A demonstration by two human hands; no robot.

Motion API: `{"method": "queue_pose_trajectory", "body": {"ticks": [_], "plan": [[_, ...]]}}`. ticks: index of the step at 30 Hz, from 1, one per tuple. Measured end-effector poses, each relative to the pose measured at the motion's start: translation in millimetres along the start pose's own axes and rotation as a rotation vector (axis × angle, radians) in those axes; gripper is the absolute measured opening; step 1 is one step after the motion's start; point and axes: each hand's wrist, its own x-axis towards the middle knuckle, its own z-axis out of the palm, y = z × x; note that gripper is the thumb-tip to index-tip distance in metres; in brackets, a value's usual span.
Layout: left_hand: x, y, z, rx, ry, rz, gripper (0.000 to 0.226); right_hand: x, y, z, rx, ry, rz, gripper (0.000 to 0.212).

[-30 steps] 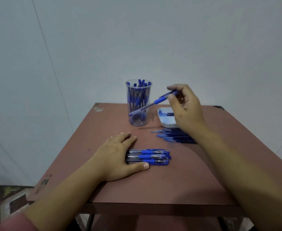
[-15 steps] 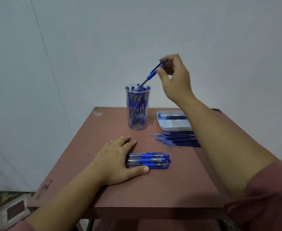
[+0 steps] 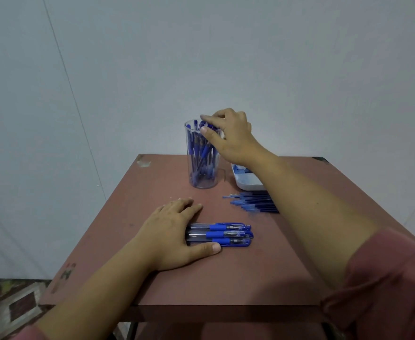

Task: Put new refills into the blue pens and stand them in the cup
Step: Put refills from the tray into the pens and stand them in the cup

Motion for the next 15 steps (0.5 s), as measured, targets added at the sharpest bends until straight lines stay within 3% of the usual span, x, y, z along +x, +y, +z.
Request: {"method": "queue_pose_trajectory", "body": {"ticks": [5, 9, 15], "plan": [[0.8, -1.8, 1.5, 0.001, 0.009, 0.006, 0.112, -40.1, 3.4, -14.6, 0.067, 0.034, -0.086, 0.042], [1.0, -1.9, 1.8, 0.011, 0.018, 0.009, 0.113, -91.2, 16.3, -22.7, 0.128, -0.148, -0.097, 0.019], [1.0, -0.4, 1.2, 0.01, 0.022, 0.004, 0.113, -134.2, 25.6, -22.9, 0.164, -0.419, -0.013, 0.018]]}}
